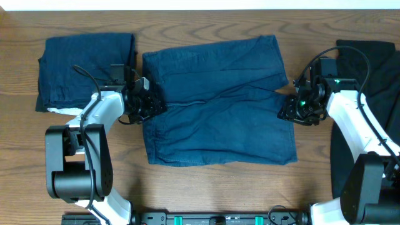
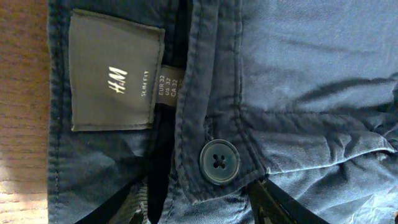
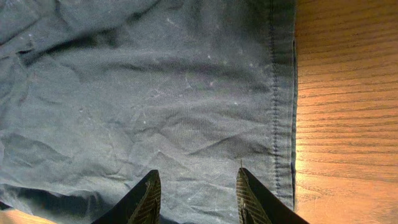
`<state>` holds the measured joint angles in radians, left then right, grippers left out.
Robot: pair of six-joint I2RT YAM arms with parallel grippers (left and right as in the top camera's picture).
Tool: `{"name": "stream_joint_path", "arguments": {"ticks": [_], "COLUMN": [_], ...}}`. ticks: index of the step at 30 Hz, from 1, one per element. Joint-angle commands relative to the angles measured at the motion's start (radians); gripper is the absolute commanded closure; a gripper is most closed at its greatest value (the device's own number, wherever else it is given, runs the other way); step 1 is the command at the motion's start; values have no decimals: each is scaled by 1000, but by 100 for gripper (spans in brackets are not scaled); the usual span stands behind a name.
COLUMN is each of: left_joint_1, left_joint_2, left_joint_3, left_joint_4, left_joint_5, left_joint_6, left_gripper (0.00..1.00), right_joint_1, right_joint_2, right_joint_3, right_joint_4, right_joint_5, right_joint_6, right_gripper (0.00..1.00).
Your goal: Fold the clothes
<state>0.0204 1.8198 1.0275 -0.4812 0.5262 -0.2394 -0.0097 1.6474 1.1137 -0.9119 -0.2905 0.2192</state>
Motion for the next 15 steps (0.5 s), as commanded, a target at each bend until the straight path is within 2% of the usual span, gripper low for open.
{"name": "stream_joint_path", "arguments": {"ticks": [1,7,11,15], "left_joint_1": [1,1,1,0], "left_joint_2": [-6,-6,-6,-6], "left_joint_3": [12,11,11,11], "left_joint_4": [2,-9,-6,-2], "left_joint_5": [16,-3,-124,-114], "left_joint_6": [-10,-10,-9,-9], "left_gripper": [47,46,46,47], "right_joint_1": [6,6,6,6], "right_joint_2": [0,0,0,0], "right_joint_3": [16,16,16,16], "right_joint_4": [8,11,14,19], "right_joint_5": [10,10,10,10], "right_joint_6": [-11,-12,-15,-15], "right_gripper": [62,62,62,62]}}
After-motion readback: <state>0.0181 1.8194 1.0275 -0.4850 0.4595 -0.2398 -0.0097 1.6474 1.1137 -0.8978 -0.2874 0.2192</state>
